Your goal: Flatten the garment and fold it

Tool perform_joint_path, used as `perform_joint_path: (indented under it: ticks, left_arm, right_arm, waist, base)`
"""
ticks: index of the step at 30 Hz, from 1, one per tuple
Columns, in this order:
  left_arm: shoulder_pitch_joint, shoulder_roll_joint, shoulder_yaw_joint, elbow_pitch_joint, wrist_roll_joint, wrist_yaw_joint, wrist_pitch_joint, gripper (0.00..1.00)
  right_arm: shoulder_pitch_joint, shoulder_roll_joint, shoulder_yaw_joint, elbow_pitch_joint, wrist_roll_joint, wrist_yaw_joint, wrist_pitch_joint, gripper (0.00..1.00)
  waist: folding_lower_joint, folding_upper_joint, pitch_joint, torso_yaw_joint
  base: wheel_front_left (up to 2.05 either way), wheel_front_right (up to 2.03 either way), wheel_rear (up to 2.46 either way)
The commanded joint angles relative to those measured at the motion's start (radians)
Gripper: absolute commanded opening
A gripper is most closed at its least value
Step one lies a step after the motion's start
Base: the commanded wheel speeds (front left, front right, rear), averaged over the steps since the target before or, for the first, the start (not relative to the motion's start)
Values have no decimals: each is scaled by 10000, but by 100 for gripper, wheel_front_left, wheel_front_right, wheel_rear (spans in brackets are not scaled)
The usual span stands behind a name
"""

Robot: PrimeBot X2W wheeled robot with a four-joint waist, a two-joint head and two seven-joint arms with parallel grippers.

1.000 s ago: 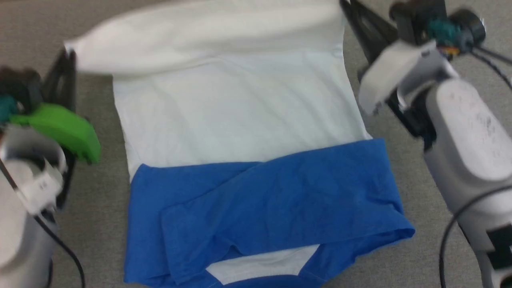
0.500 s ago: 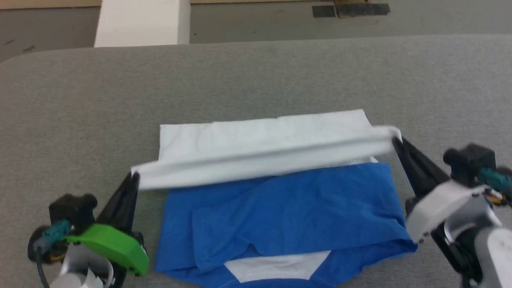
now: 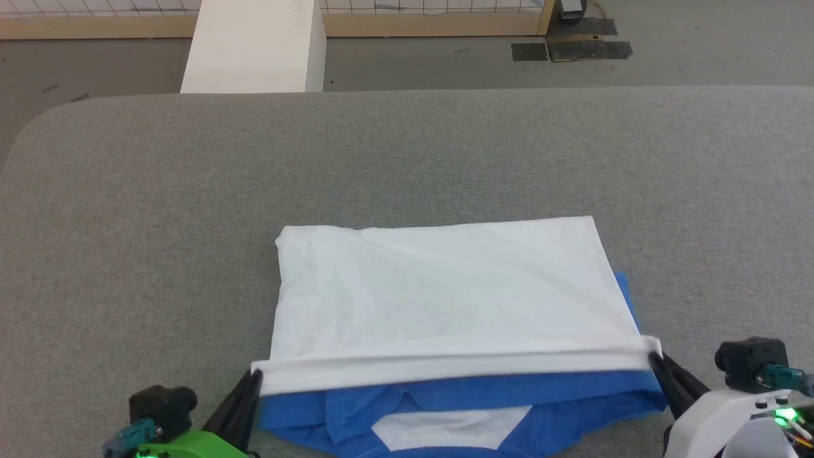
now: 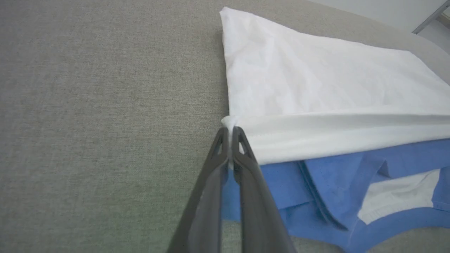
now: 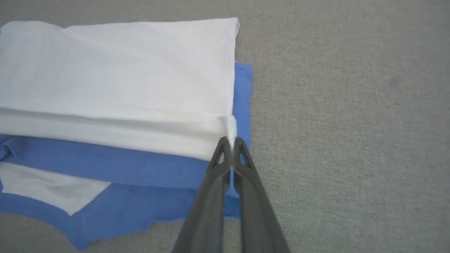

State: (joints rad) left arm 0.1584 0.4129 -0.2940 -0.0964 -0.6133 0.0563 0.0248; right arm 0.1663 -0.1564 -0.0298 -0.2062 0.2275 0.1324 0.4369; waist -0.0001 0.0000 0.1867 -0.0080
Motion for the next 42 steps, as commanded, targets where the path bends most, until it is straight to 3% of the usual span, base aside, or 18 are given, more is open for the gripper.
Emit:
perform_joint_path:
  ticks: [1,9,11,12,14,22,28,34,42]
  left_arm:
    - [108,-13,-56,117,-92,-54,-19,0]
    - [335,-58,-437,722,-104,-63,308,0]
    - [403,-100,-515,901,-107,-55,322,0]
    - [426,-124,-535,966,-105,-45,300,13]
    - [485,-169,-583,1036,-109,-28,275,100]
    - [1008,-76,-389,956,-216,91,-80,100]
    - [1370,164,83,717,-48,291,-903,100]
    - [493,-48,606,712,554,643,-2344,100]
    - [-1397,-728,737,1458,1383,241,-2848,100]
  right_arm:
    - [184,124,-198,45,-134,-17,219,0]
    - [610,555,-380,276,-318,-17,1203,0]
    - [646,579,-295,348,-298,-17,1232,60]
    - [671,584,-256,380,-280,-17,1245,100]
    - [746,568,-183,443,-221,-17,1319,100]
    - [1385,551,-639,160,-22,-17,1748,100]
    - [1593,777,-1416,-426,-58,-17,1435,100]
    - [935,1037,-2030,-642,198,-17,-236,100]
    - [-123,1058,-1757,803,731,-17,-1902,100]
  waist:
    - [1,0,-2,-6]
    - [1,0,-53,-71]
    - [1,0,-94,-77]
    - [1,0,-115,-73]
    - [1,0,-179,-36]
    - [1,0,-602,198]
    - [1,0,-891,357]
    - [1,0,-988,528]
    - [1,0,-1073,631]
  base:
    - [0,0,0]
    - [0,0,0]
    - [0,0,0]
    - [0,0,0]
    - [0,0,0]
    - [0,0,0]
    - [0,0,0]
    - [0,0,0]
    - [0,0,0]
